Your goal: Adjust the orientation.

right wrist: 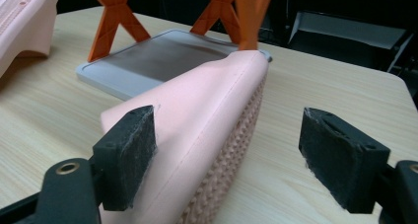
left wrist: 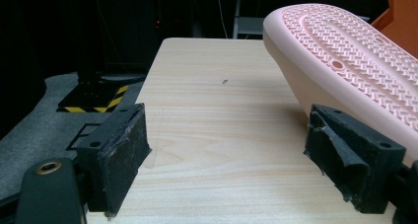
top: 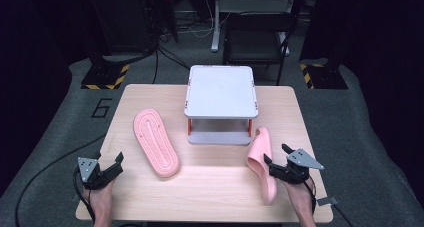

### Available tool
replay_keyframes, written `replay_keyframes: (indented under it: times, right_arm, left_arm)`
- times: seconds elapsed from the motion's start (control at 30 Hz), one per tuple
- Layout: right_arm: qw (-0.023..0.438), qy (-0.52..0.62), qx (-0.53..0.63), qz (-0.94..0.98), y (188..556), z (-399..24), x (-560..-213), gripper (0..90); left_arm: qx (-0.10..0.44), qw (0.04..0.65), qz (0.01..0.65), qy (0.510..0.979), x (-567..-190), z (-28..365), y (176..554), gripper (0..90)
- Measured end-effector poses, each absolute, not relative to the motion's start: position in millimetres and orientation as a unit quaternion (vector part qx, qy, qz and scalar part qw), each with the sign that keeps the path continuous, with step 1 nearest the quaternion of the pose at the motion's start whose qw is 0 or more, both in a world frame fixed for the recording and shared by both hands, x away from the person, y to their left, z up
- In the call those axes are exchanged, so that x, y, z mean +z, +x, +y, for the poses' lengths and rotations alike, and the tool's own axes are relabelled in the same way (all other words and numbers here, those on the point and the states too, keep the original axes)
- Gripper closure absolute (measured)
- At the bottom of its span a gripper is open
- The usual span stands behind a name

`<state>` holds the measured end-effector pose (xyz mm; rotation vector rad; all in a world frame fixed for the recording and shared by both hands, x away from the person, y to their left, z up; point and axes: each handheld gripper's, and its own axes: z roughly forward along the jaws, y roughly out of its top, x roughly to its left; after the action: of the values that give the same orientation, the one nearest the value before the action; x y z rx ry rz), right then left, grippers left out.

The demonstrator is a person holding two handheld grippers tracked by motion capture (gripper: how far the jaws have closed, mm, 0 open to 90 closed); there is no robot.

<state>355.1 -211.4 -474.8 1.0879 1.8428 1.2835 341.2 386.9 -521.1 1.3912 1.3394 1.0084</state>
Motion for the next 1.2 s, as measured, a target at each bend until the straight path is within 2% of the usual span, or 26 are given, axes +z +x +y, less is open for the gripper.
replay_keyframes:
  times: [0.63, 0.77, 0.87, 0.93, 1.07, 1.1, 1.2]
  right_arm:
    - [0.318, 0.484, 0.485, 0.656, 350.1, -284.8, -496.2, 29.6]
    - [0.309, 0.506, 0.451, 0.667, 353.6, -295.4, -513.5, 34.2]
    - [0.275, 0.522, 0.451, 0.669, 359.5, -301.1, -519.7, 31.3]
    - [0.273, 0.53, 0.465, 0.655, 359.5, -304.4, -520.1, 30.5]
    - [0.295, 0.526, 0.473, 0.642, 353.8, -305.2, -514.9, 29.0]
    - [0.335, 0.513, 0.474, 0.633, 346.3, -303.8, -508.3, 26.3]
    - [0.353, 0.502, 0.48, 0.627, 340.1, -301.2, -503.1, 26.2]
  left_arm:
    - [0.409, 0.463, 0.54, 0.571, -521.9, 385.1, 342.2, 17.1]
    - [0.403, 0.474, 0.545, 0.562, -521.1, 384.5, 341.7, 17.2]
    - [0.408, 0.47, 0.539, 0.568, -520.2, 384.4, 341.2, 17.3]
    - [0.407, 0.469, 0.539, 0.569, -520.8, 384.2, 341.7, 17.3]
    - [0.407, 0.468, 0.539, 0.569, -520.8, 383.7, 341.6, 17.3]
    - [0.407, 0.467, 0.539, 0.571, -520.8, 383.3, 341.5, 17.3]
    - [0.408, 0.465, 0.538, 0.573, -520.8, 383.0, 341.9, 17.4]
